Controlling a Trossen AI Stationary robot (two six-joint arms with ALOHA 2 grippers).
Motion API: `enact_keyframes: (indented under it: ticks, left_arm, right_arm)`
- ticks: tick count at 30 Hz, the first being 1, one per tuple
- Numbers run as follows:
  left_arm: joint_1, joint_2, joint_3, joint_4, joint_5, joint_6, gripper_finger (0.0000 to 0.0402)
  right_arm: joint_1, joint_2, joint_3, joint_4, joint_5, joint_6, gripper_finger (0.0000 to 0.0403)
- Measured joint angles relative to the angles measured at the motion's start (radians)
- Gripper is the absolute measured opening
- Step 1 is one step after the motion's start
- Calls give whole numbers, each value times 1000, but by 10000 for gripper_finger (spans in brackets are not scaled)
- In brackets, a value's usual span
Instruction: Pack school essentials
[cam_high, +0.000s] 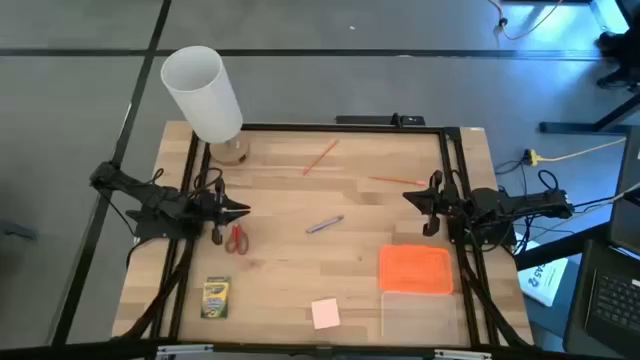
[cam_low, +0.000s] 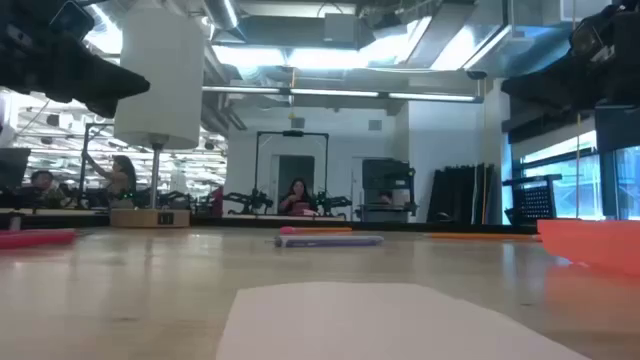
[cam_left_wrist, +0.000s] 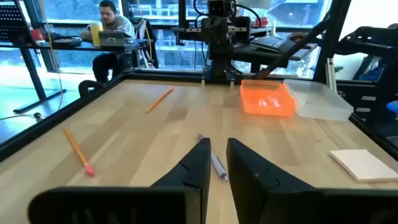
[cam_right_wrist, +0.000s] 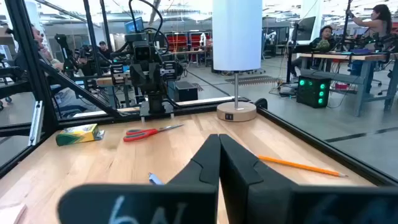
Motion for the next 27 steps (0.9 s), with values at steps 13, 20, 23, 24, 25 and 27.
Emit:
enact_keyframes:
  ticks: [13,20,23,24,25,27]
  left_arm:
    - [0,0,0,0,0,0,47]
    - [0,0,0,4,1,0,47]
    - [0,0,0,6,2,0,47]
    - [0,0,0,6,2,3,47]
    - [0,0,0,7,2,12,47]
    - [0,0,0,8,3,49,47]
  right_arm:
    - [0,0,0,0,0,0,6]
    - [0,0,4,46,-10,-56,6]
    - [0,5,48,47,-56,-106,3]
    - [0,9,70,44,-59,-128,3]
    - [0,18,99,25,-60,-137,3]
    - [0,45,169,-46,-59,-155,2]
